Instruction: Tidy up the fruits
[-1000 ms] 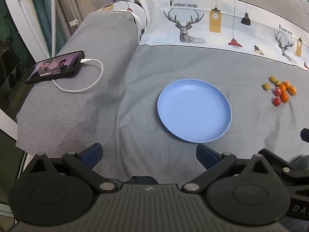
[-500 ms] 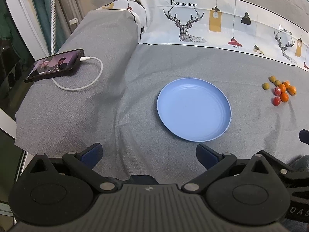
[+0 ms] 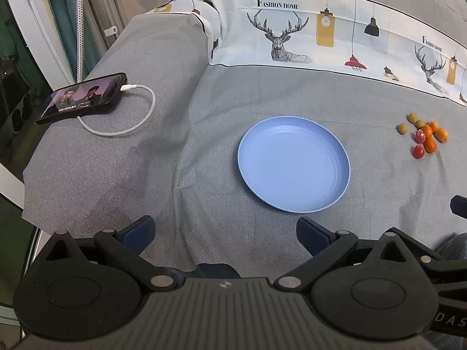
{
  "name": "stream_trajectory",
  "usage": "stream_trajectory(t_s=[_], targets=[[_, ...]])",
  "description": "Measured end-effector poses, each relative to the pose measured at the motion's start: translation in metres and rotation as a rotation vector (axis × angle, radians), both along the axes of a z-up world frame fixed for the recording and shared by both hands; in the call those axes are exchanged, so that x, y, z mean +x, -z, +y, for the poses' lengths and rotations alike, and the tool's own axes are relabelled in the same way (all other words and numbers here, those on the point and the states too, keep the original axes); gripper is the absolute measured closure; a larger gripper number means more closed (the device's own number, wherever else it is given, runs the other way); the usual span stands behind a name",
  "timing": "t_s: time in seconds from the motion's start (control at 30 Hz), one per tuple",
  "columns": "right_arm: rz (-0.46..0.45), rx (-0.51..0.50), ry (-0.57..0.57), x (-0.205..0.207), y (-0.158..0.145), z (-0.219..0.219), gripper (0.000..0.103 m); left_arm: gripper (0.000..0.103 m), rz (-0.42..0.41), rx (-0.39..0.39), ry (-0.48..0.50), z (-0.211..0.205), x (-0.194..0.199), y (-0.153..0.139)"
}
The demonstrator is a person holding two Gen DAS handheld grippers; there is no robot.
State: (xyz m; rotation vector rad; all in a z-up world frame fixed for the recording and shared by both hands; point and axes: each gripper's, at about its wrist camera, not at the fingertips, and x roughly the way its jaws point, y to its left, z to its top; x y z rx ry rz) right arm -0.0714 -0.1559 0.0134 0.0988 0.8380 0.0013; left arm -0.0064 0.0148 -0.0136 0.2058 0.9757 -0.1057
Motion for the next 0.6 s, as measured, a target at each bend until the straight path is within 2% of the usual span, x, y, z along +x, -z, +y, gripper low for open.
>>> stream_trajectory(t_s=[0.6], targets=[[0.008, -0.002, -0.005, 0.0029, 0.0009, 0.0009, 0.000, 0.000, 0.003, 0.003, 0.002, -0.0017, 0.0010, 0.0016]])
